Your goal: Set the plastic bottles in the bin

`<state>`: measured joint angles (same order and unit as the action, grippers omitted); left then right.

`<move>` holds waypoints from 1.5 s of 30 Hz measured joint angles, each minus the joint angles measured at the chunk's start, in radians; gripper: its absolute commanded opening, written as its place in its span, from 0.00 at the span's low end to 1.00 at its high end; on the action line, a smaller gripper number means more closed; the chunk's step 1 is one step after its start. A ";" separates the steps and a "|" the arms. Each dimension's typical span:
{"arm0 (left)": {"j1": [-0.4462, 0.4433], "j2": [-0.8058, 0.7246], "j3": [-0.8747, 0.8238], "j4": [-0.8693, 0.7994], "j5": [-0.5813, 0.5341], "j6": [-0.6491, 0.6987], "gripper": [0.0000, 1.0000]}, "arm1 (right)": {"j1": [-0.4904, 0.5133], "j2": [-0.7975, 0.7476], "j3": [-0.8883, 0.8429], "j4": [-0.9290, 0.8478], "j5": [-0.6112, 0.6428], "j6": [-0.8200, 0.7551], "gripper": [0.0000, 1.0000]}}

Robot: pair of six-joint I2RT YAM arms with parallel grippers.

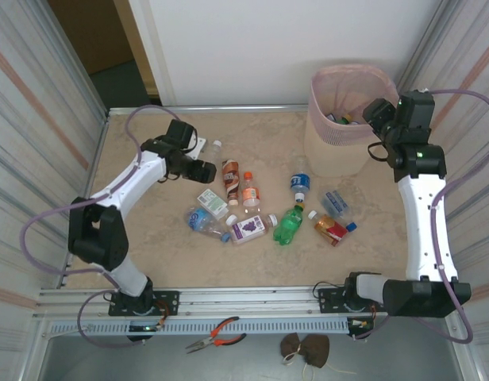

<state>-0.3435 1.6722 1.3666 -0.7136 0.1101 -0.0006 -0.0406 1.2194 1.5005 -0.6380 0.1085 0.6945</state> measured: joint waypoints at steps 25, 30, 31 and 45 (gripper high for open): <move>0.050 0.491 0.356 -0.058 0.039 0.100 0.79 | -0.001 -0.097 -0.088 -0.022 0.024 -0.023 0.61; 0.071 0.516 0.356 -0.073 0.053 0.111 0.70 | -0.001 -0.097 -0.101 -0.023 0.026 -0.023 0.60; 0.074 0.516 0.356 -0.074 0.058 0.113 0.68 | -0.001 -0.097 -0.103 -0.023 0.026 -0.023 0.60; 0.075 0.402 0.250 -0.061 0.080 0.109 0.57 | 0.001 -0.098 -0.124 -0.018 -0.005 -0.023 0.60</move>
<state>-0.2684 2.0747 1.6169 -0.7750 0.1905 0.1085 -0.0395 1.1210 1.3769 -0.6559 0.1040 0.6720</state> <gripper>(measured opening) 0.599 0.596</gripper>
